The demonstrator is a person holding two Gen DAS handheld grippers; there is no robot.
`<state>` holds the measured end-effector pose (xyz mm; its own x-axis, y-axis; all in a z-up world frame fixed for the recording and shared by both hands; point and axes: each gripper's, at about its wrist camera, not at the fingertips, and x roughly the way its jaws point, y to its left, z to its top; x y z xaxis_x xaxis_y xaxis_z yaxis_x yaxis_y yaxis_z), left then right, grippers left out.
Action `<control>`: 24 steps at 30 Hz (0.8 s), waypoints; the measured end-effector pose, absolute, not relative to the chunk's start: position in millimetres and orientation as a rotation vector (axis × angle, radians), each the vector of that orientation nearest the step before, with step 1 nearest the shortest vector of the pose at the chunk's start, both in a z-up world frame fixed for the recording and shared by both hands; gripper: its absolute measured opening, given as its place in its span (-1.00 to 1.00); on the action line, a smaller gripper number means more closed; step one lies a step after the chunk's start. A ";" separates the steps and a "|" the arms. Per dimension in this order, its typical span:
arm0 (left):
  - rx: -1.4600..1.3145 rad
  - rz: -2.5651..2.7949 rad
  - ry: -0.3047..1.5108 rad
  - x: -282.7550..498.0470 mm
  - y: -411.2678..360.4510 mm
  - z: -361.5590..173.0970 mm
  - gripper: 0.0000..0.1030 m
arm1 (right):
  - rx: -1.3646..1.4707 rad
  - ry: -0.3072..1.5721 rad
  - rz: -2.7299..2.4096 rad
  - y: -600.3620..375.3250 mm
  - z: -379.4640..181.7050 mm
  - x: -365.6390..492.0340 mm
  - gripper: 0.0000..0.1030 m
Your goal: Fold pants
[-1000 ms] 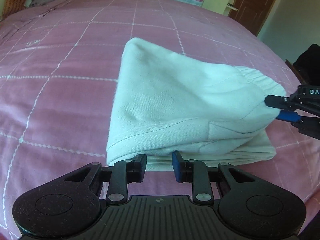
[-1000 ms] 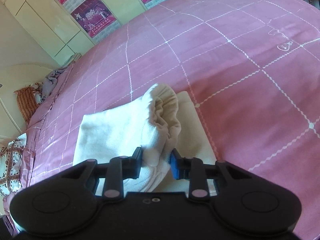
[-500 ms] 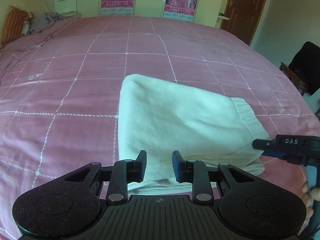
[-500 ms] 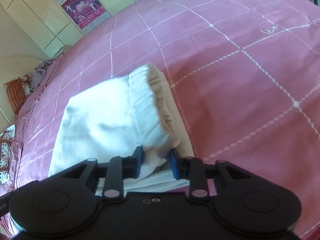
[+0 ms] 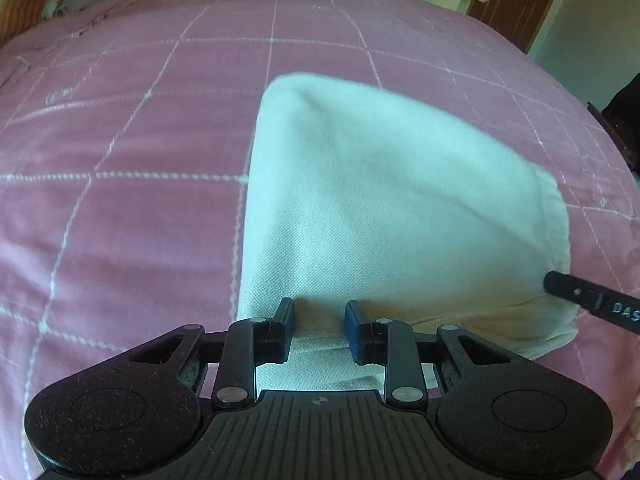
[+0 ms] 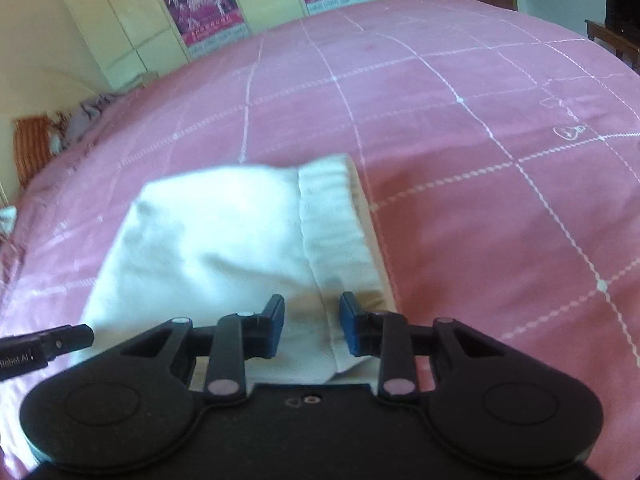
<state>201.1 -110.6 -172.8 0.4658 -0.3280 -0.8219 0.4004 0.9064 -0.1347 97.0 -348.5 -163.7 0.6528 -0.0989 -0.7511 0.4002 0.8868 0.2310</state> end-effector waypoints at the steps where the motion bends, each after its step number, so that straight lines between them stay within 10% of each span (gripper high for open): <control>1: 0.098 -0.458 0.965 197.0 -110.3 -174.6 -0.42 | 0.370 0.812 -0.283 -347.5 -167.4 92.3 -0.45; 24: 0.123 -0.378 0.941 303.3 -174.0 -197.6 -0.41 | 0.161 0.818 -0.305 -363.1 -183.7 196.9 -0.29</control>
<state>303.3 -174.0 -197.6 0.5290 -0.2628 -0.8069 0.3687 0.9276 -0.0604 196.9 -363.1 -183.7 0.6432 -0.2049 -0.7377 0.3281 0.9443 0.0238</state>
